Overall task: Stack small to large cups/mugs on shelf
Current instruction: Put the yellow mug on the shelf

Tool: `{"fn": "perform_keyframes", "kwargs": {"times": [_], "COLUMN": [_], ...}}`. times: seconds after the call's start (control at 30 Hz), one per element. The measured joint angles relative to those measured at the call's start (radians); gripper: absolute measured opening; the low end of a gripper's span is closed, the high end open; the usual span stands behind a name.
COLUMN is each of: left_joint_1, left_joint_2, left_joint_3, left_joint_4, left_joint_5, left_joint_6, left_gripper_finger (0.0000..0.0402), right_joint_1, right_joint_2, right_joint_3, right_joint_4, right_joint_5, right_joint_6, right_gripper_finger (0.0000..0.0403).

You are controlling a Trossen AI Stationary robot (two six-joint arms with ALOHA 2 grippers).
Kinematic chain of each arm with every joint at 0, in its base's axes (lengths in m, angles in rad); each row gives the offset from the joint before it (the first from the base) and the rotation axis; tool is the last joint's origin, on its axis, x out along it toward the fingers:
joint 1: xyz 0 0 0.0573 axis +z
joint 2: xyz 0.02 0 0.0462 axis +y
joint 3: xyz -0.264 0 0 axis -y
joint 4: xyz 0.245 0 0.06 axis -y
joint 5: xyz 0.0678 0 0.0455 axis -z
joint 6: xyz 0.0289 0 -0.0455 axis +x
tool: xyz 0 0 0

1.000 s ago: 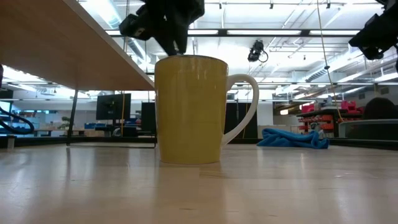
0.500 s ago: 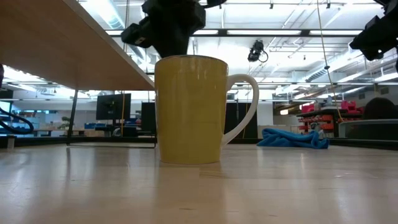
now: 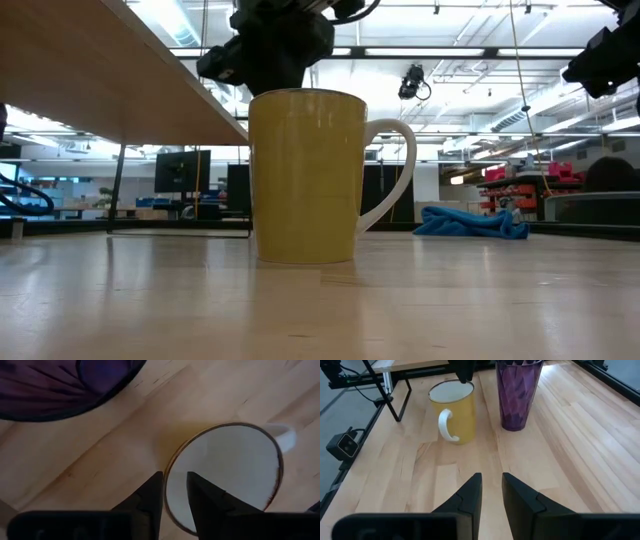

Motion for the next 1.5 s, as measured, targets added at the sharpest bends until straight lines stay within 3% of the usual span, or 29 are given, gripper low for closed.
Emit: {"fn": "perform_keyframes", "kwargs": {"times": [0.67, 0.87, 1.1, 1.33, 1.5], "left_joint_1": [0.006, 0.007, 0.008, 0.008, 0.008], "left_joint_2": [0.069, 0.078, 0.077, 0.079, 0.079], "left_joint_3": [0.0, 0.0, 0.0, 0.013, 0.1], "left_joint_4": [0.019, 0.023, 0.023, 0.019, 0.026], "left_joint_5": [0.068, 0.081, 0.084, 0.103, 0.156], "left_joint_6": [0.046, 0.046, 0.06, 0.11, 0.149], "left_gripper_finger": [0.01, 0.0081, 0.0025, 0.0024, 0.0024], "right_joint_1": [0.0, 0.0, 0.0, 0.0, 0.0], "right_joint_2": [0.008, 0.015, 0.016, 0.016, 0.016], "right_joint_3": [0.001, 0.001, 0.001, 0.001, 0.001], "right_joint_4": [-0.008, -0.014, -0.014, -0.014, -0.014], "right_joint_5": [0.0, -0.003, -0.003, -0.003, -0.003], "right_joint_6": [0.0, 0.0, 0.0, 0.0, 0.001], "right_gripper_finger": [0.0083, 0.0083, 0.0083, 0.0083, 0.0083]}}
